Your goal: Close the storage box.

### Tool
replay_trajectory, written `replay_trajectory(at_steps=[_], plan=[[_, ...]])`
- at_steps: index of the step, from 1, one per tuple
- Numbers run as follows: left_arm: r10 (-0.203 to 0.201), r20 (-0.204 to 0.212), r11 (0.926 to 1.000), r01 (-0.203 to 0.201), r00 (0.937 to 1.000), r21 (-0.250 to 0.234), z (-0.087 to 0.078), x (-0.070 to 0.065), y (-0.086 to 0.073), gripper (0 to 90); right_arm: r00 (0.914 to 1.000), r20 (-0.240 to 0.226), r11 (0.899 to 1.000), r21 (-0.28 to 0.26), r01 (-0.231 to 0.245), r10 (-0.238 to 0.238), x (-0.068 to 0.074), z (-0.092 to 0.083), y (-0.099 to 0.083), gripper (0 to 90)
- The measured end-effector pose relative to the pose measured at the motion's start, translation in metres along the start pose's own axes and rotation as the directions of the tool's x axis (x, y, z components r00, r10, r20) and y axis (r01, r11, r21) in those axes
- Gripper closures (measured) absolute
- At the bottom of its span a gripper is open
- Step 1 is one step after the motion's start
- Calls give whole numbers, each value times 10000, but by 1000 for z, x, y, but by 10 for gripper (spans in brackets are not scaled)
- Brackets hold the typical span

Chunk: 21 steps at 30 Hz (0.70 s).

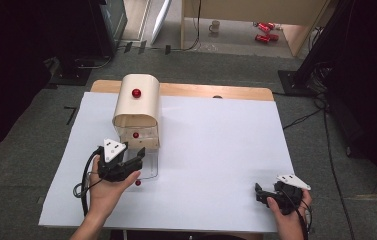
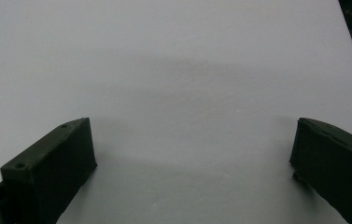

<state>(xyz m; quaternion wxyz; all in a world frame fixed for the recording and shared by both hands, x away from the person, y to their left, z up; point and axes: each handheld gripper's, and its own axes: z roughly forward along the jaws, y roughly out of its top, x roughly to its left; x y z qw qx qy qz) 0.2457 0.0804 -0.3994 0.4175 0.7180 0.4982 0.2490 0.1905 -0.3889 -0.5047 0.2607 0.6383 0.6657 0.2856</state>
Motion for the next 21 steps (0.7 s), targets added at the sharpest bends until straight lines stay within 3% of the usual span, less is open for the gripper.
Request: replay_trajectory(at_steps=[6,21], plan=[[-9,-83,9997,11,10000,264,-12,-1,-19,314,10000,2,10000,4,-10,10,0,0,0,0],[-127,-362,9988,144,9993,470,-39,-18,-67,332,10000,7,10000,15,-4,4,0,0,0,0]])
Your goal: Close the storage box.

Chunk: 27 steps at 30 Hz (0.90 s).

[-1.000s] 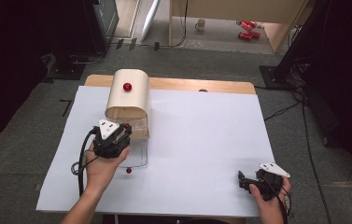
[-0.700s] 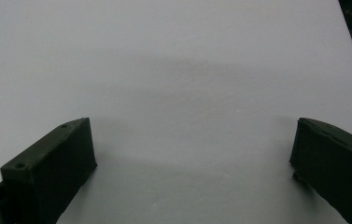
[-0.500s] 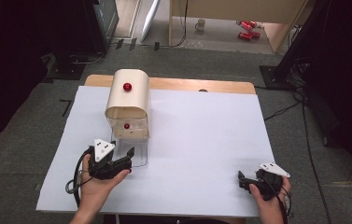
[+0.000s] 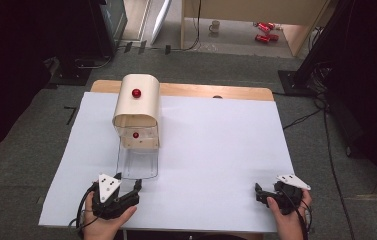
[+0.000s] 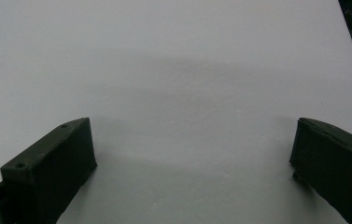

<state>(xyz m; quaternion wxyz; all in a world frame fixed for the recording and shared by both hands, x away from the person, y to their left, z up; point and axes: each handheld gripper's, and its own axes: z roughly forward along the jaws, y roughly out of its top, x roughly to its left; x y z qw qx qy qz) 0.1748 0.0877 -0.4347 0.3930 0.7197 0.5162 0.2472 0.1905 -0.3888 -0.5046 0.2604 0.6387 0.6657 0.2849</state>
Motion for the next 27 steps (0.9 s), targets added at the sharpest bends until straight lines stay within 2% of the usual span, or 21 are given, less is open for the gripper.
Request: replay_trajectory(at_steps=[8,14,23,27], plan=[[-328,-114,9987,332,9994,375,2,-2,-21,376,10000,-2,10000,-15,5,-5,0,0,0,0],[-87,-153,9981,97,9998,603,10,-6,-31,445,10000,-4,10000,-10,3,-3,0,0,0,0],[108,-372,9976,-82,9992,693,27,-10,-33,606,10000,-3,10000,-16,6,-6,0,0,0,0],[172,-451,9969,-136,9988,781,32,-10,-33,641,10000,-7,10000,-25,17,-17,0,0,0,0]])
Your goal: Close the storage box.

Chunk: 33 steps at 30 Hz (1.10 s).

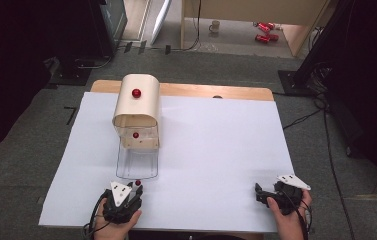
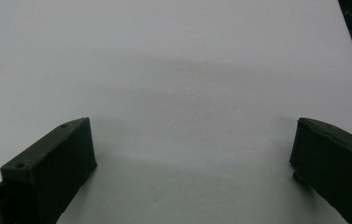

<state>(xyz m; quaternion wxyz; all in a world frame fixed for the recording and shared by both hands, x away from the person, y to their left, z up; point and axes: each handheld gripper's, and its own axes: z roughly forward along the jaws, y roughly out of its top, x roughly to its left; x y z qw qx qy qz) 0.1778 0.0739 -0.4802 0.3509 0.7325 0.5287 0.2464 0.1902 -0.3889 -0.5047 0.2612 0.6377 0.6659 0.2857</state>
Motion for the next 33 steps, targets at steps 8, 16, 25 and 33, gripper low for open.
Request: replay_trajectory(at_steps=[8,16,25,33], plan=[[-25,-113,9999,27,9999,141,7,0,1,684,10000,0,10000,-6,-5,5,0,0,0,0],[118,19,9998,-118,9999,139,7,1,2,743,10000,-7,10000,-22,11,-11,0,0,0,0],[-130,275,9999,127,9995,101,1,5,12,744,10000,-7,10000,-20,12,-12,0,0,0,0],[-209,417,9998,207,9989,36,2,8,27,744,10000,-4,10000,-31,15,-15,0,0,0,0]])
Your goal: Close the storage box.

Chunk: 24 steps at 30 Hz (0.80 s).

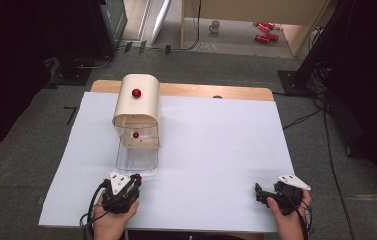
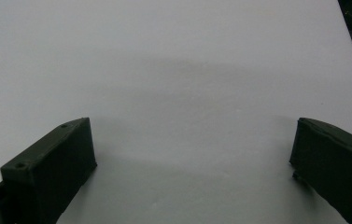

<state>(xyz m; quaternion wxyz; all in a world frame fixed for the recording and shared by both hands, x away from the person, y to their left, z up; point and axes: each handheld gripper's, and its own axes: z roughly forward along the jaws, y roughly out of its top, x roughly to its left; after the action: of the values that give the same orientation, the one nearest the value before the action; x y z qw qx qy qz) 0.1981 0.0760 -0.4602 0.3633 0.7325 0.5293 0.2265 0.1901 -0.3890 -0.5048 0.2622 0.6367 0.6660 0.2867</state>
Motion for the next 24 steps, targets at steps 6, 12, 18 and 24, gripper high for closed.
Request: replay_trajectory(at_steps=[6,12,18,24], plan=[[90,5,9999,-90,10000,134,5,2,5,744,10000,-2,10000,2,-1,1,0,0,0,0],[72,-11,9998,-72,10000,161,12,6,12,744,10000,1,10000,2,5,-5,0,0,0,0],[-29,-68,9999,30,10000,153,22,9,20,744,10000,0,10000,1,3,-3,0,0,0,0],[17,-160,9999,-14,9999,156,29,11,25,744,10000,-4,10000,6,0,0,0,0,0,0]])
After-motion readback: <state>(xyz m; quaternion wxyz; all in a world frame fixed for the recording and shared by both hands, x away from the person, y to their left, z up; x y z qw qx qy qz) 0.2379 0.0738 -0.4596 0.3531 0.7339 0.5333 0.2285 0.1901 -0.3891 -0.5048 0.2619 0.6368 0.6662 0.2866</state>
